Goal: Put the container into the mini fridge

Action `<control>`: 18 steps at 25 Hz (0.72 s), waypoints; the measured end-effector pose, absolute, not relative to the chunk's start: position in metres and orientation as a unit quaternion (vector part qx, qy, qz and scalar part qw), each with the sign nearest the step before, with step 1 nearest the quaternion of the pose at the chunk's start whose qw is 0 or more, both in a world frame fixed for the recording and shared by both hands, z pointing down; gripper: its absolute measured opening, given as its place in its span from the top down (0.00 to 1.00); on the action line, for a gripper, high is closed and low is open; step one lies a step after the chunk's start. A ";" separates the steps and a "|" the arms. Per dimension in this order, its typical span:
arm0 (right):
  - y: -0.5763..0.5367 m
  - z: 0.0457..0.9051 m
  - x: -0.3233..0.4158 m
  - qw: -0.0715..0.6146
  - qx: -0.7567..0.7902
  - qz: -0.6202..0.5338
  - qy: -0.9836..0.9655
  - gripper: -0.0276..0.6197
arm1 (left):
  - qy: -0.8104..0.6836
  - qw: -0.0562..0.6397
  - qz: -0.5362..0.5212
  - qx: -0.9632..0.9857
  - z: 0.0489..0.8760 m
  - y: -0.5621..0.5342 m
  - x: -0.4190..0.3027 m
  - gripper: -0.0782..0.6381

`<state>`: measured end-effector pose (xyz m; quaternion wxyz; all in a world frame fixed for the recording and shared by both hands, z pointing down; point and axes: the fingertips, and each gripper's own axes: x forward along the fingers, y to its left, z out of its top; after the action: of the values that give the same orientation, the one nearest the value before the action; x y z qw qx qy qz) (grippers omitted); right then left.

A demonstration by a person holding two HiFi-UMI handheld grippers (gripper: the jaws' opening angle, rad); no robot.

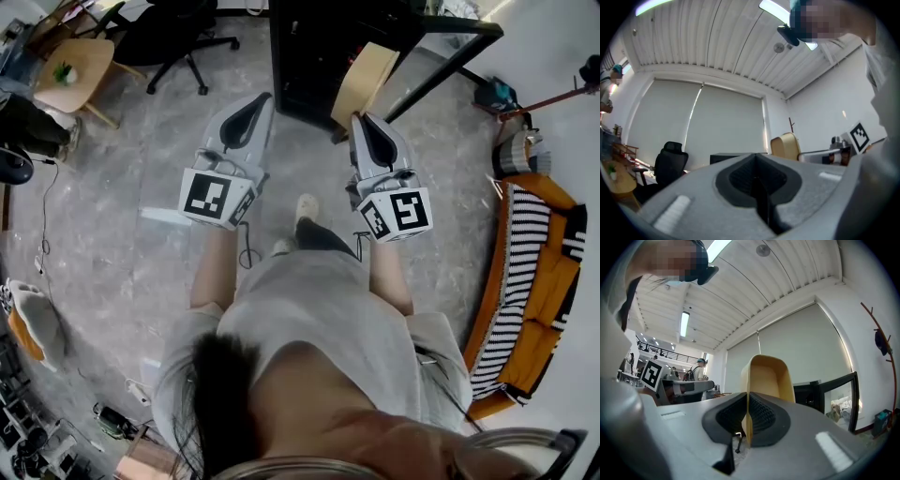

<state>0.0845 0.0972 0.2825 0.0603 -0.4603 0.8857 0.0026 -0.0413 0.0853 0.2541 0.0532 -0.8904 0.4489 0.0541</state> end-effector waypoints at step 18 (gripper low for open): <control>-0.046 0.284 0.090 0.062 -0.413 -0.001 0.908 0.94 | 0.489 0.057 0.051 -0.869 0.254 -0.050 -0.033 0.89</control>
<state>0.0898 -0.0461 0.2837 0.0622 -0.4133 0.9085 -0.0011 -0.0329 -0.0500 0.2545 0.0568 -0.8692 0.4885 0.0514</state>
